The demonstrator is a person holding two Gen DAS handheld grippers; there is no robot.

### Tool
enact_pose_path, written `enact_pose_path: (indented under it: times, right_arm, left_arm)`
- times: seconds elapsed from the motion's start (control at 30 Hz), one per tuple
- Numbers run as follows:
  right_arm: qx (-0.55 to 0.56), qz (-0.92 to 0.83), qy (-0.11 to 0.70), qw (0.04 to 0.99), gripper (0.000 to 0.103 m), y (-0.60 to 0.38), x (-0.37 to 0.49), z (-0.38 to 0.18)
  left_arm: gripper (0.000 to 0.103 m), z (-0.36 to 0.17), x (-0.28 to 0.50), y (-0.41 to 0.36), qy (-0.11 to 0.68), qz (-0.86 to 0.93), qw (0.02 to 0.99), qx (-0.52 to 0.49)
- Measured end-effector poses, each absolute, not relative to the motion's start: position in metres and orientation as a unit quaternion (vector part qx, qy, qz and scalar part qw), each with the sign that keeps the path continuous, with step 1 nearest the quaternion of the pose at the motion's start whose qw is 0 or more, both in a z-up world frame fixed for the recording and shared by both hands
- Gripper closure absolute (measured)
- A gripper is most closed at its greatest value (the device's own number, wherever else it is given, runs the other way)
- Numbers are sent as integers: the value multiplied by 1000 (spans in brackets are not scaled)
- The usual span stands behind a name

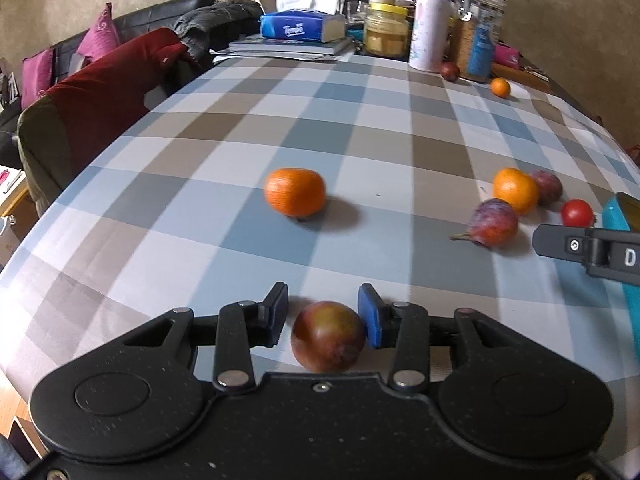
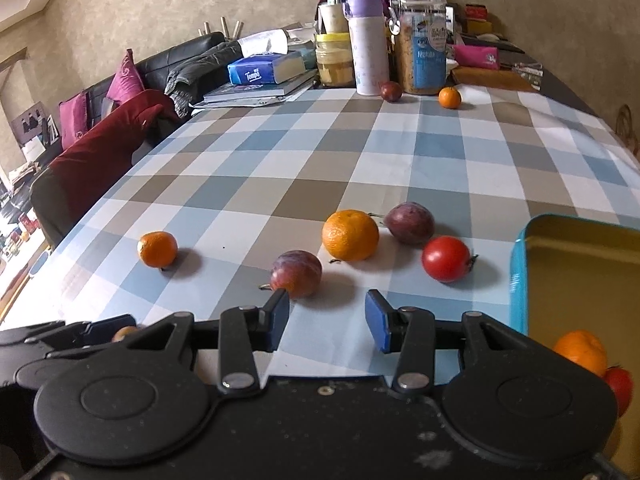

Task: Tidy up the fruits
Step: 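Grasp a dark plum with the right gripper while the left gripper opens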

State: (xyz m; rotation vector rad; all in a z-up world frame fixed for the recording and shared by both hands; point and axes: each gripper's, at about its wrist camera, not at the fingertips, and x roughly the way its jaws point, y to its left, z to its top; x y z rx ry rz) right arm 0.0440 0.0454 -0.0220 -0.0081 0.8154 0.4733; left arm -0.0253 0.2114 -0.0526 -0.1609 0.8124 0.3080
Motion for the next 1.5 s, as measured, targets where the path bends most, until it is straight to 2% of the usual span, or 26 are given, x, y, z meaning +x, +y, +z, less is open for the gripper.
enact_pose_path:
  times: [0.57,0.83,0.9,1.13,1.23,1.5]
  right_arm:
    - [11,222,413,883,58,84,71,-50]
    - [-8,218,394,893,58,91,72,-53]
    - [-20,215,385,897,64,93,70,-54]
    - [-47,223,362,904,64,97,64,-56]
    - [-43,222,364,904,64,97,65,-56]
    - [-11,236,376,896,64,85,60,-46]
  left_arm:
    - [53,-56,-30,214,380,152,910,-60]
    - [50,-56,-31,214,378,154,911,-53]
    - [49,-56,-33,212,375,163,912,-45]
    - [47,-43,-48,203,317,192,928,29]
    - [41,-29,-45,208,314,187,931,16]
    - [38,-13,-64,223,362,159,918,-40]
